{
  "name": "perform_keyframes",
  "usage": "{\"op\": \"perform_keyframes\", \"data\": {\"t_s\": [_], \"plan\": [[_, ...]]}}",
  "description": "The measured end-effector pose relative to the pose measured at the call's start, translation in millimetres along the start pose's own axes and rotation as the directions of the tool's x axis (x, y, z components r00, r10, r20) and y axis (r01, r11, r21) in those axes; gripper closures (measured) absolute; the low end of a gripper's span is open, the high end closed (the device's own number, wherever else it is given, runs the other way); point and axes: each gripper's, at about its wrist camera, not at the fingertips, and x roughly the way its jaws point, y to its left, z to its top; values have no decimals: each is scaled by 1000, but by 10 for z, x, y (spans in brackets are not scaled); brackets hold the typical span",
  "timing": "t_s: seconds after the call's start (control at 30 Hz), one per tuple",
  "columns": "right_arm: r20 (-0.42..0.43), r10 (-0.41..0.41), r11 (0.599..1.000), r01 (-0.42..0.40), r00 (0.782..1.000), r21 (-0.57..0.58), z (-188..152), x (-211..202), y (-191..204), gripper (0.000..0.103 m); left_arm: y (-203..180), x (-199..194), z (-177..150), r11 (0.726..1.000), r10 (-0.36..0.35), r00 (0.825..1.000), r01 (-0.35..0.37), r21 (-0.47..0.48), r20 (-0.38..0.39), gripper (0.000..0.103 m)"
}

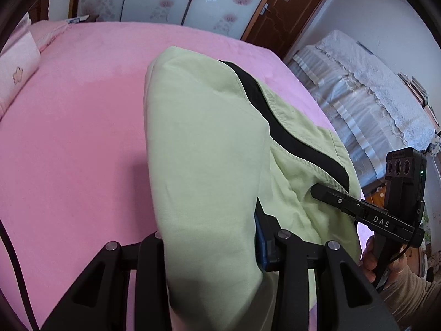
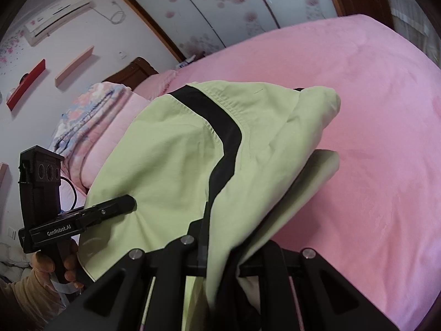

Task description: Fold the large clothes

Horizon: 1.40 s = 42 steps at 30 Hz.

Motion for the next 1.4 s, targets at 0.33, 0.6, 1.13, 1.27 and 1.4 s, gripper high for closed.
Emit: {"op": "perform_keyframes", "data": {"t_s": [0.33,0.6,1.13,1.27,1.4], "plan": [[9,5,998,-4,1000,-58,753,1162,227,93,1326,445,969,1000,11,999,-11,3,33,66],[2,-70,996,70,998,-53,1157,2098,137,93,2126,1332,1466,997,-18,1000,20,-70,24,66],[-118,-281,952,262,952,-157,1069,2938,-341,66,2521,2211,1356,988,104,994,-106,-108,-29,36],[-105,-338,931,316,935,-182,1107,2854,-288,48,2342,2217,1446,973,214,976,-217,-83,-44,14],[-60,-383,903,359,922,-236,1119,2686,-205,43,2223,2158,1511,957,285,957,-287,-47,-45,14]]}}
